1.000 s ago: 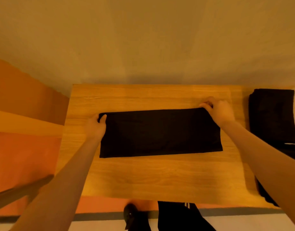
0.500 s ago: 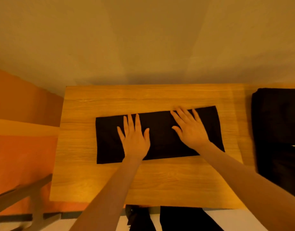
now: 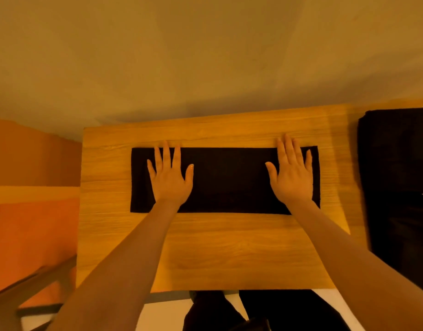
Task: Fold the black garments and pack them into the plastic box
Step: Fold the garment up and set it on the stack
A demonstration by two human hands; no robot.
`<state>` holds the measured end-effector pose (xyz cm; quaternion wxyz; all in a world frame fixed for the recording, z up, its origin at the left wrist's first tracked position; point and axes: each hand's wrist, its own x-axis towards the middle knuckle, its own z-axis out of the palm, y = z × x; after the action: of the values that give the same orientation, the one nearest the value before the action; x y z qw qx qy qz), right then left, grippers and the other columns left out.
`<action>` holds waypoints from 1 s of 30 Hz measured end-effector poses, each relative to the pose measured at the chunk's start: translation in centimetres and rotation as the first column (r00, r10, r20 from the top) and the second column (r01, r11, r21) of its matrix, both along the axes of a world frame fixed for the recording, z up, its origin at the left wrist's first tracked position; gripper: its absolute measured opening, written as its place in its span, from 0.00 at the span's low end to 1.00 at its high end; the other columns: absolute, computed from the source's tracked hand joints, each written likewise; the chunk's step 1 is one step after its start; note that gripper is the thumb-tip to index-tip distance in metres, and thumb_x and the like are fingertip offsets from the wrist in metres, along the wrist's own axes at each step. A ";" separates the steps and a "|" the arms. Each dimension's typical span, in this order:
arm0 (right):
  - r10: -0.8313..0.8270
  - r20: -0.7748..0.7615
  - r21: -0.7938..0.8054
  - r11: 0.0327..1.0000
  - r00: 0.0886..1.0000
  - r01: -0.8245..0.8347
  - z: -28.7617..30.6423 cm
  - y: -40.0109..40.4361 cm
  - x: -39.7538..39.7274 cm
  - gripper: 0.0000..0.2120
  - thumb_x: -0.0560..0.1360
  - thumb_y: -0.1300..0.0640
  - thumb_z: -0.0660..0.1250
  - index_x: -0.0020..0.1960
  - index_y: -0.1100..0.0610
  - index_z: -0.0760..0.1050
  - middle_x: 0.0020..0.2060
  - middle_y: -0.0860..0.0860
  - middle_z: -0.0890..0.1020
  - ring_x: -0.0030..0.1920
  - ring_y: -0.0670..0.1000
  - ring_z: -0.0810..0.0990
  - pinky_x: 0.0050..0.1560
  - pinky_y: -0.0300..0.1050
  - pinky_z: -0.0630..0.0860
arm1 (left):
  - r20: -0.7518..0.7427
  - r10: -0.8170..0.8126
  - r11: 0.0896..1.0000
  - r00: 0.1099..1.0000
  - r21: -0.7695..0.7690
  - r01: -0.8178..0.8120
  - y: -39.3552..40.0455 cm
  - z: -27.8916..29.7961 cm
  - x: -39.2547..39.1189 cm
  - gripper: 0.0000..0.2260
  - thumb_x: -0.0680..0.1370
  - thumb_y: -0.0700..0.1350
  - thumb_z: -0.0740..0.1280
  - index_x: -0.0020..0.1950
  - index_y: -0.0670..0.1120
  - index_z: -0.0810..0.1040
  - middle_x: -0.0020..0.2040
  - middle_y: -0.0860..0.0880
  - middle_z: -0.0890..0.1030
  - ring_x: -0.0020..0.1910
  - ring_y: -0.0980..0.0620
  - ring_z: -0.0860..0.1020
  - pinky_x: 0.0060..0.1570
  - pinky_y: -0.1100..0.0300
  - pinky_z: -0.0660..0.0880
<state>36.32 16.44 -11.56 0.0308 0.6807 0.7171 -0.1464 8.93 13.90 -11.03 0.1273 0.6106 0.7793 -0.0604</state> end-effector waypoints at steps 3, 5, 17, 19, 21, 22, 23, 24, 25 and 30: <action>-0.065 -0.022 0.014 0.998 0.998 0.065 0.0 -0.2 0.1 0.31 0.77 0.40 0.36 0.76 0.53 0.43 0.76 0.50 0.46 0.75 0.49 0.43 0.73 0.51 0.39 | -0.012 -0.077 0.997 0.997 0.007 0.077 2.5 -0.1 -0.4 0.28 0.79 0.59 0.48 0.76 0.52 0.44 0.77 0.47 0.43 0.76 0.45 0.40 0.72 0.45 0.40; -0.109 -0.017 0.024 0.994 0.994 0.110 -0.1 -0.5 0.9 0.31 0.77 0.40 0.36 0.76 0.53 0.43 0.76 0.51 0.47 0.75 0.50 0.43 0.73 0.52 0.40 | -0.019 -0.134 0.991 0.991 0.016 0.134 3.8 -0.1 -0.7 0.28 0.80 0.58 0.48 0.76 0.51 0.44 0.77 0.47 0.44 0.76 0.45 0.41 0.72 0.45 0.41; -0.245 -0.019 -0.006 0.970 0.969 0.245 0.0 -5.9 3.7 0.29 0.77 0.43 0.36 0.74 0.55 0.36 0.76 0.54 0.44 0.75 0.52 0.41 0.73 0.60 0.42 | -0.023 -0.344 0.939 0.939 0.014 0.345 7.9 0.1 -0.1 0.26 0.81 0.55 0.49 0.76 0.49 0.47 0.77 0.45 0.47 0.76 0.45 0.43 0.73 0.43 0.42; -0.275 -0.040 -0.017 0.961 0.961 0.275 0.0 -6.2 3.4 0.31 0.76 0.42 0.35 0.74 0.55 0.35 0.76 0.54 0.44 0.75 0.52 0.41 0.72 0.59 0.41 | -0.068 -0.313 0.949 0.947 0.003 0.314 7.6 0.9 1.8 0.27 0.81 0.53 0.50 0.76 0.47 0.45 0.77 0.44 0.44 0.76 0.45 0.41 0.73 0.41 0.40; -0.304 -0.103 -0.030 0.953 0.947 0.303 0.3 -6.2 3.8 0.32 0.78 0.40 0.39 0.75 0.56 0.38 0.76 0.53 0.44 0.75 0.52 0.41 0.72 0.57 0.39 | -0.078 -0.286 0.954 0.955 0.064 0.291 5.9 2.3 5.7 0.27 0.81 0.51 0.52 0.76 0.44 0.46 0.77 0.42 0.45 0.76 0.44 0.42 0.72 0.41 0.41; -0.288 -0.142 -0.025 0.957 0.947 0.288 0.5 -6.0 4.4 0.31 0.79 0.42 0.44 0.76 0.56 0.41 0.76 0.52 0.45 0.75 0.52 0.42 0.72 0.57 0.40 | -0.045 -0.304 0.947 0.952 0.097 0.307 4.4 3.0 8.3 0.28 0.80 0.51 0.53 0.76 0.43 0.47 0.77 0.42 0.46 0.76 0.44 0.43 0.71 0.42 0.41; -0.228 -0.182 0.013 0.972 0.956 0.235 0.7 -5.8 5.1 0.29 0.80 0.45 0.48 0.76 0.56 0.46 0.75 0.53 0.49 0.75 0.52 0.46 0.72 0.58 0.44 | 0.011 -0.355 0.928 0.935 0.122 0.351 2.7 3.5 11.1 0.28 0.80 0.51 0.54 0.76 0.43 0.48 0.77 0.42 0.47 0.76 0.44 0.44 0.71 0.44 0.40; -0.130 -0.198 0.060 0.988 0.972 0.144 0.9 -5.6 6.0 0.27 0.80 0.48 0.50 0.75 0.57 0.52 0.75 0.54 0.55 0.75 0.54 0.51 0.72 0.61 0.50 | 0.077 -0.427 0.900 0.901 0.133 0.415 0.7 3.8 13.8 0.29 0.80 0.51 0.54 0.76 0.43 0.48 0.77 0.43 0.47 0.76 0.44 0.44 0.71 0.46 0.39; -0.008 -0.186 0.082 0.996 0.983 0.024 1.0 -5.4 6.8 0.25 0.78 0.50 0.51 0.73 0.57 0.59 0.73 0.56 0.61 0.73 0.56 0.57 0.71 0.63 0.56 | 0.128 -0.497 0.867 0.858 0.122 0.484 -1.3 3.8 16.3 0.29 0.80 0.52 0.54 0.76 0.43 0.47 0.77 0.43 0.46 0.76 0.44 0.43 0.70 0.47 0.38; 0.205 -0.071 -0.001 0.979 0.976 -0.206 -0.3 -7.5 11.0 0.28 0.76 0.46 0.45 0.72 0.57 0.59 0.71 0.54 0.62 0.71 0.54 0.55 0.70 0.53 0.50 | 0.081 -0.701 0.703 0.709 -0.089 0.705 -7.5 0.7 21.0 0.30 0.78 0.57 0.51 0.75 0.42 0.52 0.76 0.42 0.54 0.75 0.46 0.46 0.70 0.47 0.45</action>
<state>47.31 8.92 -11.82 0.0232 0.5973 0.7836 -0.1694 29.91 6.40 -10.32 0.1449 0.8543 0.4802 -0.1359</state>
